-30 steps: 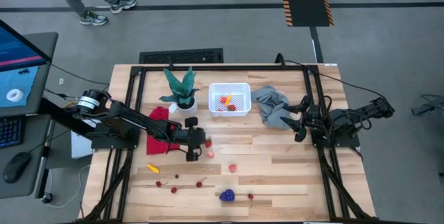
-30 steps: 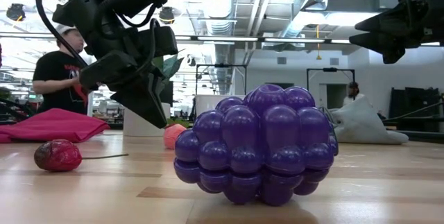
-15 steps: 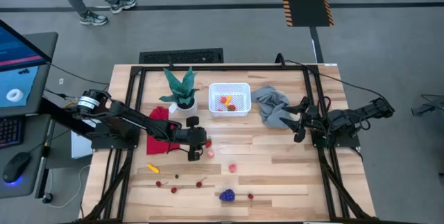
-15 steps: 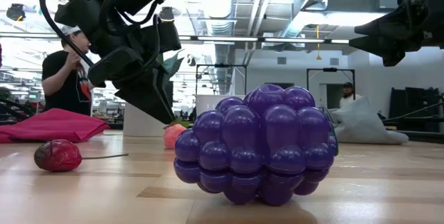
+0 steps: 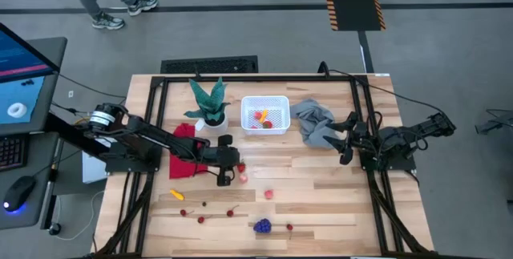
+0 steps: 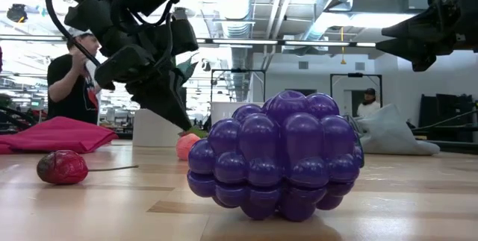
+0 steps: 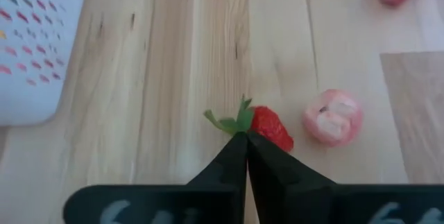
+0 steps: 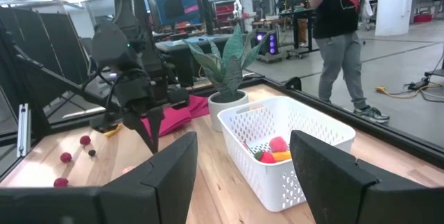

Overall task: Pick and placing Produce into tupperware
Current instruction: Put the red strawberry into the white bin

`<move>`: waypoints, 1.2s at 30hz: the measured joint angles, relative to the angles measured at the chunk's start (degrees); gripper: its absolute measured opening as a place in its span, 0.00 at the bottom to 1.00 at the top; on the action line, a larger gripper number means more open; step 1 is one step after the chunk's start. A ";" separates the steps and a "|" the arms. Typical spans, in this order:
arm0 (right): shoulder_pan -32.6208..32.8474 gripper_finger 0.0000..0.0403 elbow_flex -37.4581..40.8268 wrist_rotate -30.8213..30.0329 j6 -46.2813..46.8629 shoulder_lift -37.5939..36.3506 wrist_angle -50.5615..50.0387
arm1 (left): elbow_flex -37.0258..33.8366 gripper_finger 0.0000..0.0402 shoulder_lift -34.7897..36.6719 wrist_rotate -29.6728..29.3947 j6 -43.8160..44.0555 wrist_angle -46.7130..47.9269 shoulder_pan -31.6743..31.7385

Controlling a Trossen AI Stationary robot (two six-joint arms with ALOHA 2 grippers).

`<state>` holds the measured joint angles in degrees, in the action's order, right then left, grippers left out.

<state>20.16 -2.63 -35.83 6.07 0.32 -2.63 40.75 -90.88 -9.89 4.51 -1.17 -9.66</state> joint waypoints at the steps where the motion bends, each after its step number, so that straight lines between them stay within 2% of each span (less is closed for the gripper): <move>1: 0.00 0.63 0.00 0.01 0.00 0.00 0.00 | 0.00 0.00 0.25 0.02 -0.52 -0.23 0.00; 7: 0.00 0.63 0.02 0.01 0.00 0.00 -0.10 | 0.55 0.00 1.08 0.27 -1.73 -0.94 0.16; 15: 0.00 0.63 0.02 0.00 0.00 0.00 -0.08 | 4.79 0.00 2.07 1.07 -2.36 5.91 0.13; 17: 0.00 0.63 0.02 0.00 0.00 -0.02 -0.04 | 5.53 0.00 2.11 -0.67 -2.34 7.01 0.12; 23: 0.00 0.63 0.02 0.02 0.57 -0.02 -0.17 | 6.08 0.02 2.11 -1.97 5.86 14.91 0.25; 28: 0.00 0.63 0.02 0.02 0.61 -0.02 -0.20 | 6.08 0.14 2.11 -2.62 9.30 17.74 -0.60; 33: 0.00 0.63 0.02 0.02 1.06 -0.02 -0.22 | 6.08 0.32 2.11 -2.56 8.16 19.13 -1.64; 36: 0.00 0.63 0.02 0.02 1.06 -0.01 -0.24 | 6.12 0.39 2.02 -2.54 7.83 20.51 -1.69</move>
<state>20.16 -2.61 -35.81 7.13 0.31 -2.87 46.87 -88.87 -12.43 12.33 19.35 -11.35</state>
